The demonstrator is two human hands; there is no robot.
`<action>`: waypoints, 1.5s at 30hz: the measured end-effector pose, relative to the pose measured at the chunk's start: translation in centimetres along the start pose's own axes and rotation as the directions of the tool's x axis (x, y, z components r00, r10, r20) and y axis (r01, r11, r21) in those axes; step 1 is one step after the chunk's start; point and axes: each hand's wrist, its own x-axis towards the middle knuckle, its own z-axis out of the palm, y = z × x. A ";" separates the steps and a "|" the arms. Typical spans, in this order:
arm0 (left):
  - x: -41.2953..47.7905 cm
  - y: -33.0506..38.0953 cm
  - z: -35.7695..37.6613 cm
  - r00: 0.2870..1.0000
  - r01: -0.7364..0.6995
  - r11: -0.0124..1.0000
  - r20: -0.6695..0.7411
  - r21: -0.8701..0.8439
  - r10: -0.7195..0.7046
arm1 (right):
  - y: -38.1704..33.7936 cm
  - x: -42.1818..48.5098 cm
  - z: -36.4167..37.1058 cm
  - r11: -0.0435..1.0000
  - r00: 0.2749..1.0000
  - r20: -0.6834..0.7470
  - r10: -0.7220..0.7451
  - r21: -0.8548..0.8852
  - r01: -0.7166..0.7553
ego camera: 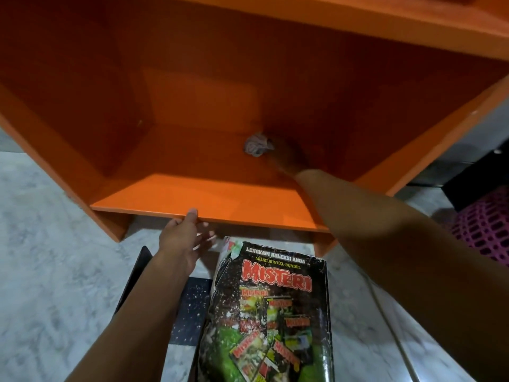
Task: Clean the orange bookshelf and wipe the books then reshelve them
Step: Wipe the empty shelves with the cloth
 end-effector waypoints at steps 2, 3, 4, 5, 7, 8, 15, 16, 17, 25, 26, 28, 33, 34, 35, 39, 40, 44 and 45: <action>0.2 -0.1 -0.3 1.000 0.003 1.000 0.026 0.008 -0.003 | -0.1 -0.6 1.1 0.999 0.999 0.044 -0.024 -0.031 0.026; 0.2 -0.2 -0.4 0.999 0.006 1.000 0.037 0.013 -0.006 | -1.0 -1.7 1.2 0.995 0.996 0.069 -0.064 -0.067 0.069; 0.2 -0.2 -0.4 0.999 0.007 1.000 0.044 0.014 -0.008 | -1.7 -3.0 1.4 0.992 0.992 0.090 -0.091 -0.079 0.098; 0.3 -0.2 -0.5 0.999 0.006 1.000 0.045 0.013 -0.007 | -2.4 -4.8 1.6 0.988 0.984 0.122 -0.130 -0.069 0.139; 0.4 -0.2 -0.6 0.999 0.002 1.000 0.048 0.014 -0.003 | -2.8 -9.3 1.9 0.979 0.955 0.223 -0.198 -0.013 0.206; 0.4 -0.2 -0.6 0.999 0.004 1.000 0.050 0.014 -0.005 | -2.8 -12.1 2.0 0.964 0.926 0.276 -0.259 0.011 0.267; -0.4 -0.8 0.5 0.999 -0.010 1.000 0.034 0.025 0.009 | -4.2 -18.6 -1.9 0.903 0.881 0.225 -0.415 -0.014 0.429; -0.5 -0.9 0.7 0.999 -0.013 0.999 0.040 0.033 0.012 | -4.0 -17.5 -2.8 0.920 0.921 0.085 -0.380 -0.068 0.385; -0.5 -1.1 0.8 0.999 -0.020 0.999 0.045 0.044 0.018 | -3.6 -15.9 -3.9 0.946 0.950 -0.025 -0.311 -0.101 0.307; -0.2 -1.2 1.3 0.998 -0.055 0.996 0.029 0.077 0.053 | 1.0 -3.8 -4.1 0.981 0.984 -0.121 0.134 -0.123 -0.149; -0.2 -1.2 1.3 0.998 -0.059 0.995 0.026 0.077 0.057 | 1.7 -3.8 -3.5 0.975 0.982 -0.113 0.153 -0.143 -0.168; -0.1 -1.3 1.3 0.997 -0.066 0.995 0.032 0.071 0.064 | 1.8 -4.9 -3.0 0.969 0.982 -0.072 0.175 -0.166 -0.185; 0.0 -1.3 1.2 0.997 -0.052 0.996 0.066 0.073 0.047 | 2.0 -12.7 -1.8 0.993 0.997 0.052 0.064 -0.101 -0.058; 0.1 -1.3 1.1 0.997 -0.045 0.996 0.068 0.073 0.040 | 2.1 -15.3 -1.7 0.995 0.996 0.087 -0.017 -0.101 0.026; 0.1 -1.2 1.1 0.997 -0.038 0.997 0.070 0.073 0.033 | 2.0 -18.0 -2.0 0.989 0.989 0.122 -0.087 -0.104 0.100; 0.3 -1.1 1.1 0.998 -0.020 0.998 0.065 0.067 0.016 | 2.1 -24.2 -3.2 0.937 0.917 0.276 -0.288 -0.118 0.329; 0.2 -1.1 1.1 0.998 -0.015 0.998 0.063 0.065 0.011 | 2.1 -24.2 -3.4 0.941 0.931 0.223 -0.289 -0.110 0.319; 0.3 -1.1 1.3 0.998 -0.017 0.998 0.055 0.062 0.013 | -0.9 -17.9 -4.6 0.973 0.971 -0.156 -0.181 -0.171 0.154; 0.4 -1.2 1.2 0.998 -0.019 0.998 0.053 0.065 0.015 | -1.3 -15.0 -5.0 0.984 0.980 -0.173 -0.095 -0.163 0.066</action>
